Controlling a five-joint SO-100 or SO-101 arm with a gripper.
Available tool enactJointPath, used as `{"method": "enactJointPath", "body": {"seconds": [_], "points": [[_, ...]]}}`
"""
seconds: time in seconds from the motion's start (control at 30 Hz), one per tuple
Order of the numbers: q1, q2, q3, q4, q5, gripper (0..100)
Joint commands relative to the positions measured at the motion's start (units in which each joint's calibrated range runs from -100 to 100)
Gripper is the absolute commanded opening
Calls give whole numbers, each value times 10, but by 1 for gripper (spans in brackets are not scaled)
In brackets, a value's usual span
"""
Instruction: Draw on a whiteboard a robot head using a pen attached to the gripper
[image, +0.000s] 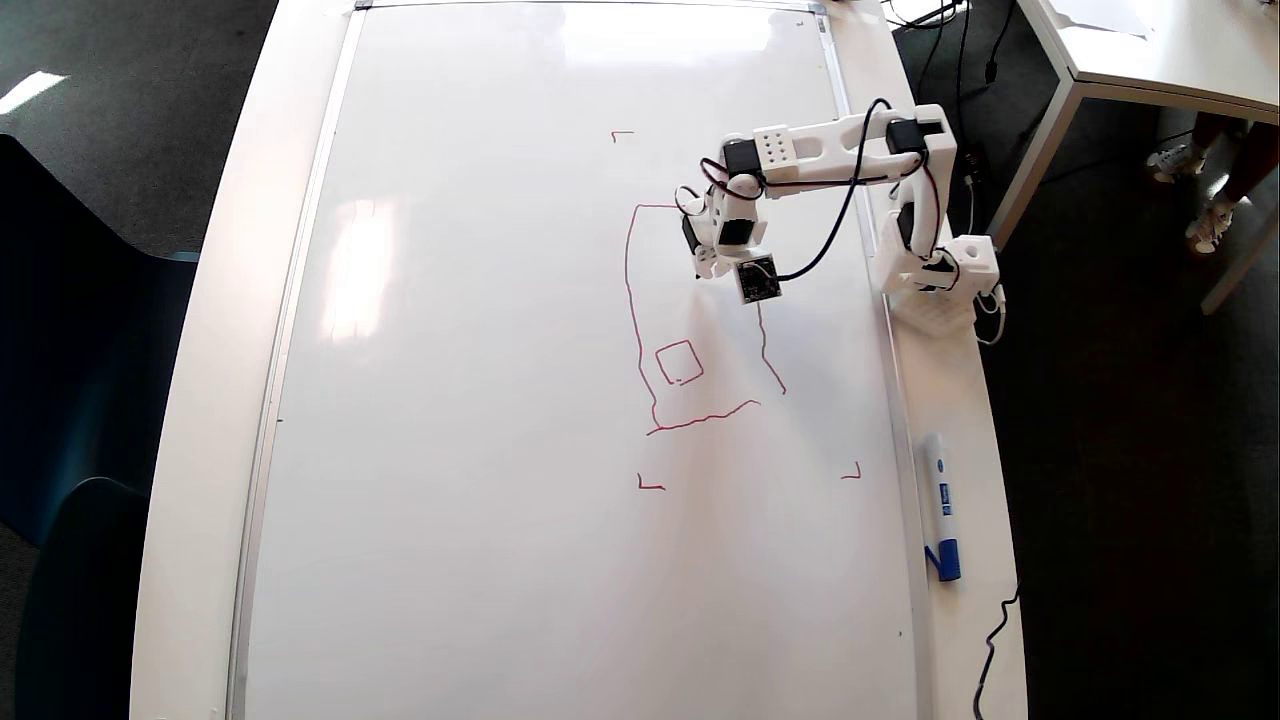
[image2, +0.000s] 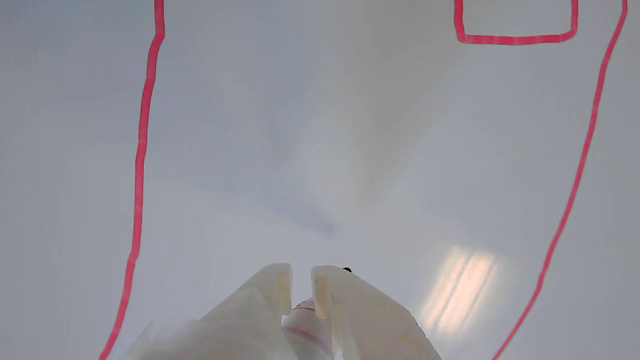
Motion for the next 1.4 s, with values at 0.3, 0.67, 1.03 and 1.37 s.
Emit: {"method": "enactJointPath", "body": {"seconds": [0.3, 0.67, 1.03, 1.37], "points": [[6, 24, -23, -26, 3, 1], [6, 60, -59, -36, 2, 1], [31, 96, -115, -35, 14, 1], [66, 87, -107, -26, 41, 1]]}}
